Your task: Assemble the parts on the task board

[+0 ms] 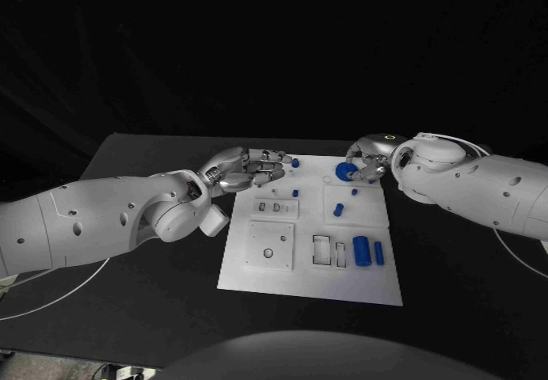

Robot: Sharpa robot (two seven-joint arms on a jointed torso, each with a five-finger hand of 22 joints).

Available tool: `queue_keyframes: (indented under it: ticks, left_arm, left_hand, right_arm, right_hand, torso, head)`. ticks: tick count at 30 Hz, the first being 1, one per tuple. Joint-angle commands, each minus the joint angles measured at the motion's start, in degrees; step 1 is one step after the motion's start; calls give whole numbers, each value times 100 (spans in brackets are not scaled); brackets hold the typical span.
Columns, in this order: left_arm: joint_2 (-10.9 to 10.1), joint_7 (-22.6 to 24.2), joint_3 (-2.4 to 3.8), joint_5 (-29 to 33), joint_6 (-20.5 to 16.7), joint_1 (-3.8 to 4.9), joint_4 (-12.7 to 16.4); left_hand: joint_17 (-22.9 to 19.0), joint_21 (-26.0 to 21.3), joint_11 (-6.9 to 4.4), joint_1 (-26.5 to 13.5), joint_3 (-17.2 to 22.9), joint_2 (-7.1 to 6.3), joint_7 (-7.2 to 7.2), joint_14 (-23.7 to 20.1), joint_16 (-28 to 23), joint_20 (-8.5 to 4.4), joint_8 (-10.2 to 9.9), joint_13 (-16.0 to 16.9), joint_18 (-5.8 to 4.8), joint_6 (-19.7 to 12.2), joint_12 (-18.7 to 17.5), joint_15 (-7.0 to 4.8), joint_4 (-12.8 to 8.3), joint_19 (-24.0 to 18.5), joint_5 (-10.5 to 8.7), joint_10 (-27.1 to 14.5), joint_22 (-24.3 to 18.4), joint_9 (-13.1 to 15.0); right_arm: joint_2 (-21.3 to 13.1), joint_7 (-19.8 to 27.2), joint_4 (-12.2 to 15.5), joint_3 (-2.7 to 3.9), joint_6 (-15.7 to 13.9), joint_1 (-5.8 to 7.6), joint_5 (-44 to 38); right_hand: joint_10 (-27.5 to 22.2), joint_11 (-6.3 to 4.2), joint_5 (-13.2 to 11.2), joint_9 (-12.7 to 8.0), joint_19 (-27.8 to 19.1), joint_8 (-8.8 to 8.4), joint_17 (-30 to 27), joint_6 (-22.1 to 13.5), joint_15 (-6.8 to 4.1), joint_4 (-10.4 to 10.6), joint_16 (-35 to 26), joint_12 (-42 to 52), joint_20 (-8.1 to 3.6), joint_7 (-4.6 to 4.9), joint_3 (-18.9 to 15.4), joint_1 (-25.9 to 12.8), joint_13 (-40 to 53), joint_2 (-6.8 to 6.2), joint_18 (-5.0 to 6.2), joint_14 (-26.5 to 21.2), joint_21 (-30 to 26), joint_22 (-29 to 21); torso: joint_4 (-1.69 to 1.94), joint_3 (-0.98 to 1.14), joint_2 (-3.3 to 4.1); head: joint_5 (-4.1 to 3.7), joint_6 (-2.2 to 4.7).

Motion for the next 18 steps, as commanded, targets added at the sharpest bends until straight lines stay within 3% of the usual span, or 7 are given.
queue_keyframes:
  ticks: [1, 8, 18]
  left_arm:
    - [6, 31, 4, 28, 90, 2, 12]
    - [3, 25, 4, 32, 87, 2, 11]
    - [-21, 23, 3, 45, 76, 2, 8]
  left_hand:
    - [4, 13, -4, 66, 5, 14, 5, 40, 30, 5, 22, 4, 45, -19, 9, 0, -7, 27, 20, 25, 4, -8]
    - [4, 13, -4, 66, 5, 14, 5, 40, 30, 5, 22, 4, 45, -19, 9, 0, -7, 27, 20, 25, 4, -8]
    - [5, 13, -1, 67, 6, 18, 6, 49, 37, 6, 25, 6, 44, -14, 22, 3, -6, 28, 20, 32, 4, -7]
  right_arm:
    - [10, 59, -8, -19, -20, -43, -71]
    - [-6, 93, -3, -19, -230, -52, -75]
    - [-132, 156, 122, -18, -568, -6, -68]
  right_hand:
    - [596, -64, -91, 69, 116, 90, 1506, 177, -14, -4, 20, 22, -21, -45, 42, 13, 1508, 24, -53, 608, -26, 1297]
    - [596, -120, -9, 199, 123, 221, 1506, 427, -63, -54, 20, 22, -64, -114, 72, 61, 1508, 51, -55, 608, -18, 1300]
    - [596, -138, 103, 264, 178, 270, 1506, 550, -88, -45, 20, 22, -91, -118, 69, 32, 1508, 38, -73, 608, 42, 1323]
  torso:
    - [-1, 1, 1]
    - [-3, -2, -3]
    - [-1, -3, -11]
  head:
    - [7, -11]
    - [21, -14]
    - [48, 3]
